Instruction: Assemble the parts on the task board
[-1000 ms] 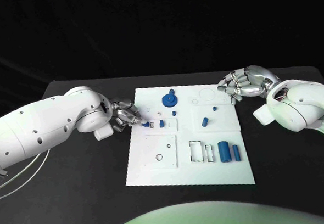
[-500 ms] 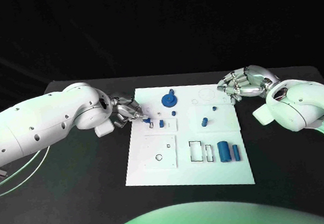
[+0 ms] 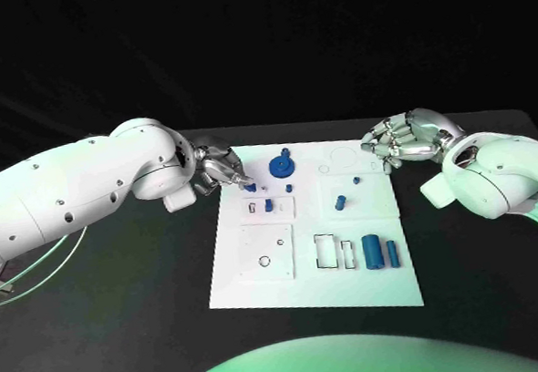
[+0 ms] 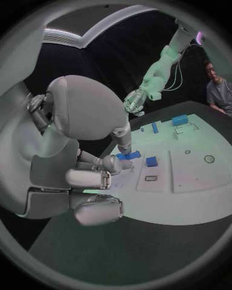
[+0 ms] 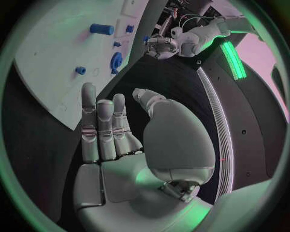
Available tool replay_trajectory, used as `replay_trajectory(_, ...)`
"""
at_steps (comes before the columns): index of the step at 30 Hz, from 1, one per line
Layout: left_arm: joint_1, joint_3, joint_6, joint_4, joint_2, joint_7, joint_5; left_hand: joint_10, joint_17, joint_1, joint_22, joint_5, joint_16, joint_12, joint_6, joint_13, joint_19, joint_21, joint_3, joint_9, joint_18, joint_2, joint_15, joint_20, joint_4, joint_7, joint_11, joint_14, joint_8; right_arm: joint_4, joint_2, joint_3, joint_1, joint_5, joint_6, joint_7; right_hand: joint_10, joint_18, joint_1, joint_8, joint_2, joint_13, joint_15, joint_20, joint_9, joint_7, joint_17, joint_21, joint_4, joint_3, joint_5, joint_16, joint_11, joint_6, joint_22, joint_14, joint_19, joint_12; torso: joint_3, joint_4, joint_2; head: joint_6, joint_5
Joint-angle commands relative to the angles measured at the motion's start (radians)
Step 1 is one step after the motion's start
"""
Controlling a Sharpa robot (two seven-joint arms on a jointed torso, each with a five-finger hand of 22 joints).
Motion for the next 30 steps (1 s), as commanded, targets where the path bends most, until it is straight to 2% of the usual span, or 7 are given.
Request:
replay_trajectory(1,0.002,-0.005,-0.014,0.015,0.004,-0.031,-0.11,0.012,0.239,-0.009,0.004,0.014,0.005,0.008,0.011,0.007,0.008,0.005,0.204,0.004,-0.019,-0.001,-0.009,0.001,-0.205,-0.001,0.0,0.093,-0.008,0.004,-0.001,0.001,0.002,-0.003,-0.002,0.009,0.003,0.013,0.007,0.004,0.0,-0.001,0.0,-0.001,-0.001,-0.001,-0.001,-0.006,0.0,0.006,0.006,0.003,-0.003,0.0,-0.002,0.001,0.009,-0.002,0.0008,0.0,-0.001,0.0,0.0)
replay_trajectory(10,0.002,-0.021,-0.043,0.049,0.001,-0.06,-0.217,0.023,0.24,-0.017,0.016,0.046,0.006,0.012,0.021,0.02,0.014,0.015,0.209,0.014,-0.022,-0.007,-0.012,-0.002,-0.211,-0.005,-0.004,0.094,-0.012,0.008,0.001,0.001,0.028,-0.003,-0.021,0.026,-0.003,0.012,0.011,0.002,-0.002,-0.003,0.0,-0.001,-0.002,0.0,-0.022,-0.009,-0.003,0.009,0.007,-0.014,-0.002,-0.004,-0.003,-0.014,0.007,-0.006,-0.0004,0.0008,0.0,0.0,-0.001)
replay_trajectory(15,0.001,-0.029,-0.064,0.073,-0.003,-0.075,-0.251,0.037,0.24,-0.029,0.027,0.092,0.006,0.019,0.03,0.04,0.021,0.025,0.212,0.026,-0.025,-0.014,-0.015,-0.006,-0.217,-0.008,-0.007,0.094,-0.017,0.002,0.008,0.001,0.052,0.015,-0.041,0.066,-0.064,0.01,0.011,-0.017,-0.007,-0.101,0.027,0.023,-0.013,0.024,-0.119,-0.105,-0.005,0.038,0.006,-0.136,0.025,-0.033,-0.064,-0.123,-0.054,-0.121,-0.0008,0.0011,0.0,0.0,-0.001)
replay_trajectory(18,-0.001,-0.033,-0.075,0.086,-0.004,-0.077,-0.265,0.046,0.24,-0.035,0.035,0.113,0.006,0.025,0.036,0.053,0.024,0.031,0.212,0.034,-0.026,-0.018,-0.017,-0.007,-0.22,-0.01,-0.009,0.094,-0.019,-0.006,0.015,0.001,0.065,0.041,-0.051,0.104,-0.12,0.005,0.016,-0.055,-0.008,-0.217,0.063,0.054,-0.031,0.054,-0.183,-0.208,-0.01,0.063,0.006,-0.244,0.058,-0.059,-0.138,-0.241,-0.112,-0.24,-0.0018,0.0013,0.001,0.0,-0.001)
replay_trajectory(19,-0.002,-0.035,-0.078,0.09,-0.004,-0.078,-0.27,0.047,0.241,-0.036,0.037,0.117,0.006,0.026,0.037,0.056,0.025,0.032,0.213,0.035,-0.027,-0.018,-0.017,-0.008,-0.221,-0.011,-0.009,0.094,-0.019,-0.011,0.019,0.001,0.07,0.054,-0.059,0.123,-0.12,0.008,0.017,-0.087,-0.009,-0.301,0.083,0.074,-0.046,0.069,-0.254,-0.27,-0.018,0.074,0.0,-0.323,0.081,-0.058,-0.191,-0.259,-0.129,-0.305,-0.0019,0.0015,0.001,0.0,0.0)
replay_trajectory(25,-0.005,-0.042,-0.082,0.096,0.0,-0.078,-0.282,0.053,0.241,-0.039,0.041,0.128,0.007,0.029,0.04,0.064,0.027,0.036,0.213,0.04,-0.028,-0.02,-0.018,-0.009,-0.224,-0.012,-0.011,0.094,-0.02,-0.032,0.033,0.001,0.084,0.096,-0.084,0.193,-0.151,0.005,0.03,-0.174,0.006,-0.467,0.122,0.11,-0.077,0.093,-0.405,-0.39,-0.062,0.103,-0.015,-0.497,0.107,-0.063,-0.3,-0.33,-0.175,-0.42,-0.0027,0.0011,0.002,0.0,0.001)
replay_trajectory(30,-0.006,-0.046,-0.07,0.092,0.009,-0.074,-0.29,0.057,0.241,-0.04,0.045,0.134,0.007,0.032,0.042,0.07,0.029,0.039,0.214,0.042,-0.029,-0.022,-0.019,-0.009,-0.225,-0.013,-0.012,0.094,-0.021,-0.064,0.057,0.001,0.096,0.142,-0.114,0.254,-0.101,0.012,0.017,-0.231,0.017,-0.572,0.123,0.119,-0.09,0.088,-0.513,-0.455,-0.086,0.109,-0.012,-0.608,0.107,-0.007,-0.386,-0.288,-0.142,-0.483,-0.0022,0.0,0.001,0.0,0.001)
